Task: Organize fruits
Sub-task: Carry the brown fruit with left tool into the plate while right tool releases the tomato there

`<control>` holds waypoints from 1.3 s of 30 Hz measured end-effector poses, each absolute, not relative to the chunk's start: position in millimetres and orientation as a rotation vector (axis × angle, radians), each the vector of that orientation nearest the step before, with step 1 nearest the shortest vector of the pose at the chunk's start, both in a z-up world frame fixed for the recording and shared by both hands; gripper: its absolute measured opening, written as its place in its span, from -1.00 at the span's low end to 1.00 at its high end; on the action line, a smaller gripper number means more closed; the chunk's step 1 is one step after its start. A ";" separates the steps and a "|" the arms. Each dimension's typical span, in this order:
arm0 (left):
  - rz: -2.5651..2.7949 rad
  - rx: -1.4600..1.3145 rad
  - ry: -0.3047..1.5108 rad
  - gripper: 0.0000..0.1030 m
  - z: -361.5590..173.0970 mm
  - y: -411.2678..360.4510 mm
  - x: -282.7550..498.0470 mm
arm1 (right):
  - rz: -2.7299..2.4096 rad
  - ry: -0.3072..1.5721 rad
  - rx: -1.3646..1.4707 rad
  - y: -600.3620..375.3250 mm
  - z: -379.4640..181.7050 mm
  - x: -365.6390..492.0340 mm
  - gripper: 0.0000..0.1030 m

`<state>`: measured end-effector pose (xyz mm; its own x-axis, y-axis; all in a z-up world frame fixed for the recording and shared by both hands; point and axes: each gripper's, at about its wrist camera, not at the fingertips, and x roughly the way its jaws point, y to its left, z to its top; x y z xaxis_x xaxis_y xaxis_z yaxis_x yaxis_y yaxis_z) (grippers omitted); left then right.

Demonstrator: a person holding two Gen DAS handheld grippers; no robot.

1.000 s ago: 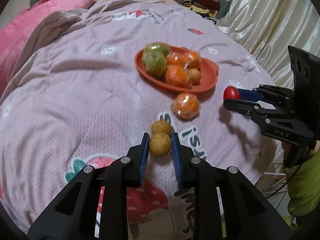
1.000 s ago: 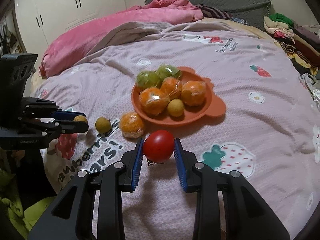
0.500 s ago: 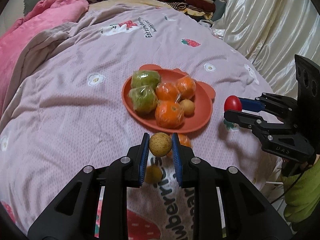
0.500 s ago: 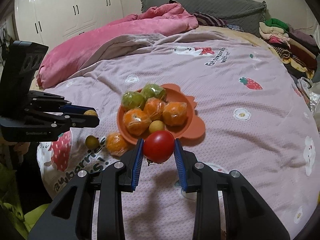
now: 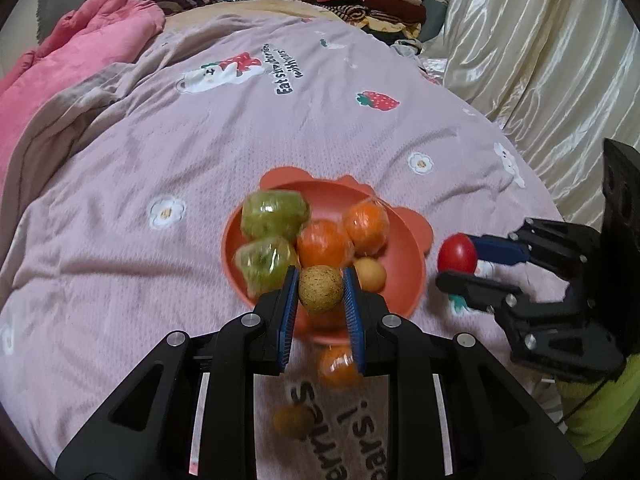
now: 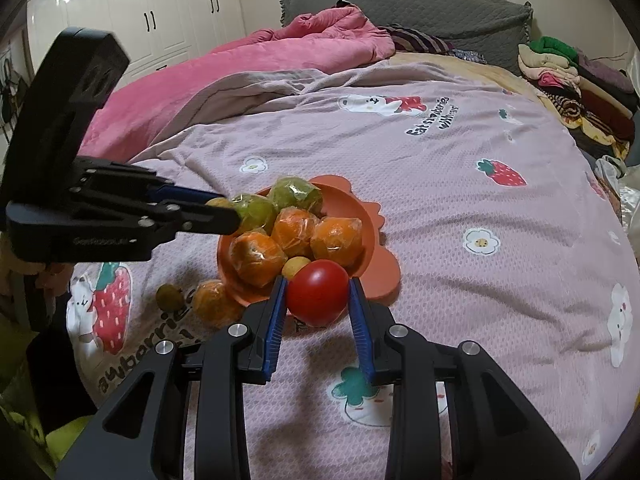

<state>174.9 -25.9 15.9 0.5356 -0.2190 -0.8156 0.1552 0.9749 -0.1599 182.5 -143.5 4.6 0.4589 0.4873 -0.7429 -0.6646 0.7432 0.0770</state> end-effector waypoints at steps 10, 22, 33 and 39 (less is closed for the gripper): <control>-0.218 -0.061 0.999 -0.70 8.8 -27.7 198.9 | 0.719 0.841 -0.236 -140.1 -1.0 191.7 -0.43; -0.212 -0.071 1.006 -0.70 6.4 -24.6 206.7 | 0.720 0.853 -0.248 -132.1 -6.7 199.1 -0.43; -0.209 -0.076 0.999 -0.69 7.0 -22.4 206.9 | 0.702 0.860 -0.277 -123.4 -13.2 203.8 -0.42; -0.205 -0.078 0.997 -0.69 9.4 -21.4 206.5 | 0.697 0.862 -0.290 -121.2 -14.8 204.8 -0.42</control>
